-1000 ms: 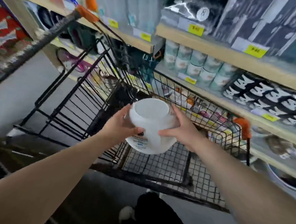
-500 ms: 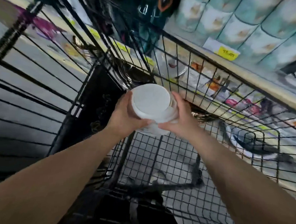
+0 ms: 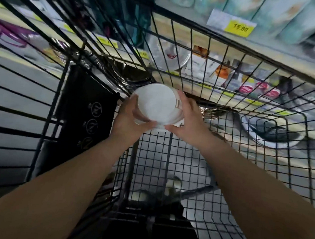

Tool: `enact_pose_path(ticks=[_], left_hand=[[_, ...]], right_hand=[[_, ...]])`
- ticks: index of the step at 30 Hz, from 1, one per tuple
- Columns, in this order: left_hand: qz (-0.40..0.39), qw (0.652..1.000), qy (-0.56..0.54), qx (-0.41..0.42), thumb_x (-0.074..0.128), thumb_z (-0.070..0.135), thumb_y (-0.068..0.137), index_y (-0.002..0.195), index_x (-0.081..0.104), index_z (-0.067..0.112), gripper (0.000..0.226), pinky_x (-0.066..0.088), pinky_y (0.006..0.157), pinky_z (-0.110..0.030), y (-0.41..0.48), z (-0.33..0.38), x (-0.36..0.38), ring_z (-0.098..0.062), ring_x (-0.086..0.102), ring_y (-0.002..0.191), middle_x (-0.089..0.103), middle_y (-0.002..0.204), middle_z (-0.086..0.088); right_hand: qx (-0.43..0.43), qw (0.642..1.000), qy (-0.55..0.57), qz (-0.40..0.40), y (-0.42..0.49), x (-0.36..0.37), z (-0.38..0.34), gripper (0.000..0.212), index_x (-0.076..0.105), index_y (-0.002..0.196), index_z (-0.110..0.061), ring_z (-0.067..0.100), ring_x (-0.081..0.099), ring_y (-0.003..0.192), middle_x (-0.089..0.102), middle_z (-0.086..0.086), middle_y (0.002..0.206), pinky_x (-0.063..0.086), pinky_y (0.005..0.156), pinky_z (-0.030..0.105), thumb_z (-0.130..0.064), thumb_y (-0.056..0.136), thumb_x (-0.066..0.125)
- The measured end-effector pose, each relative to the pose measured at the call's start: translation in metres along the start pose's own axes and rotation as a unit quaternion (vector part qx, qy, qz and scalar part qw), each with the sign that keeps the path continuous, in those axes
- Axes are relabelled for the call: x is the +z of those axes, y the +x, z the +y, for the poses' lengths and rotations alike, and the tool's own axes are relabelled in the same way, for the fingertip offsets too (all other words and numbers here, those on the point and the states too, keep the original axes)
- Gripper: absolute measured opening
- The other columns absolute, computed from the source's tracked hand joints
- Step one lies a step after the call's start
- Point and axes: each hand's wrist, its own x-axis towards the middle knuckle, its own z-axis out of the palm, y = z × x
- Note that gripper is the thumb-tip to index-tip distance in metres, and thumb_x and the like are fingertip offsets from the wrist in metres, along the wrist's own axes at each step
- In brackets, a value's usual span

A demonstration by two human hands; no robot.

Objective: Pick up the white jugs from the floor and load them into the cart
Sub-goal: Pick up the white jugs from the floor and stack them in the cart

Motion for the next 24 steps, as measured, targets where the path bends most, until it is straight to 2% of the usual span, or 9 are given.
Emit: enact_pose_path(ticks=[1,2,5,8,12,13,15,18,24], left_hand=[[-0.002,1.000,0.005,-0.008,0.084,0.033,0.071,0.146,0.038,0.016,0.090,0.041,0.095,-0.014,-0.003,0.007,-0.003,-0.015,0.045,0.124,0.046,0.143,-0.007],[-0.006,1.000,0.020,-0.013,0.080,0.033,0.076,0.145,0.039,0.016,0.083,0.039,0.094,-0.014,-0.006,0.015,-0.007,-0.017,0.046,0.124,0.047,0.142,-0.009],[-0.040,0.997,0.069,-0.012,0.072,0.035,0.084,0.146,0.039,0.019,0.072,0.042,0.104,-0.033,-0.024,0.044,-0.027,-0.027,0.048,0.128,0.048,0.142,-0.008],[-0.092,0.992,0.084,0.015,0.068,0.037,0.087,0.139,0.048,0.023,0.058,0.048,0.098,-0.035,-0.052,0.084,-0.052,-0.020,0.056,0.117,0.056,0.135,-0.003],[-0.185,0.976,0.078,0.089,0.065,0.040,0.089,0.131,0.057,0.026,0.045,0.051,0.095,-0.036,-0.094,0.147,-0.073,-0.009,0.061,0.103,0.063,0.124,0.007],[-0.202,0.970,0.078,0.112,0.065,0.039,0.089,0.131,0.057,0.026,0.045,0.052,0.093,-0.032,-0.104,0.162,-0.074,-0.008,0.062,0.103,0.064,0.123,0.007],[-0.232,0.957,0.074,0.158,0.065,0.038,0.090,0.130,0.058,0.027,0.043,0.050,0.086,-0.021,-0.123,0.194,-0.071,-0.007,0.062,0.102,0.065,0.118,0.009],[-0.277,0.936,0.065,0.206,0.066,0.036,0.090,0.126,0.059,0.029,0.038,0.042,0.067,-0.001,-0.151,0.241,-0.051,-0.006,0.063,0.096,0.067,0.112,0.012],[-0.359,0.883,0.079,0.292,0.063,0.033,0.092,0.127,0.058,0.029,0.036,0.033,0.072,-0.009,-0.218,0.328,0.030,0.008,0.054,0.090,0.064,0.106,0.018]], right_hand=[[0.015,1.000,-0.005,0.003,-0.005,-0.003,-0.003,0.105,0.009,0.154,-0.033,0.028,0.024,0.139,0.024,0.007,0.150,0.029,0.113,0.046,-0.034,0.076,0.080],[0.032,0.999,-0.012,0.003,-0.011,-0.008,-0.008,0.097,0.013,0.154,-0.030,0.028,0.026,0.139,0.027,0.008,0.151,0.029,0.113,0.045,-0.037,0.080,0.076],[0.064,0.998,-0.014,-0.013,-0.041,-0.031,-0.034,0.073,0.028,0.151,-0.023,0.023,0.042,0.133,0.043,0.005,0.146,0.035,0.111,0.041,-0.041,0.090,0.063],[0.114,0.993,0.039,0.009,-0.091,-0.068,-0.069,0.056,0.043,0.141,-0.021,0.021,0.054,0.123,0.057,0.002,0.135,0.045,0.105,0.046,-0.040,0.092,0.060],[0.187,0.979,0.051,0.063,-0.171,-0.121,-0.102,0.035,0.055,0.127,-0.027,0.017,0.065,0.087,0.065,-0.006,0.103,0.056,0.076,0.034,-0.042,0.096,0.056],[0.191,0.977,0.054,0.082,-0.189,-0.132,-0.105,0.032,0.057,0.124,-0.028,0.017,0.065,0.083,0.065,-0.006,0.101,0.056,0.071,0.032,-0.043,0.096,0.055],[0.190,0.970,0.066,0.134,-0.223,-0.152,-0.107,0.037,0.055,0.129,-0.025,0.018,0.064,0.089,0.064,-0.004,0.107,0.055,0.074,0.032,-0.040,0.096,0.056],[0.193,0.960,0.069,0.191,-0.269,-0.180,-0.093,0.039,0.053,0.132,-0.021,0.015,0.058,0.094,0.060,-0.002,0.113,0.049,0.075,0.028,-0.036,0.096,0.056],[0.243,0.905,0.109,0.331,-0.377,-0.240,-0.024,0.040,0.059,0.128,-0.017,0.017,0.061,0.102,0.064,-0.001,0.110,0.049,0.087,0.032,-0.035,0.093,0.061]])
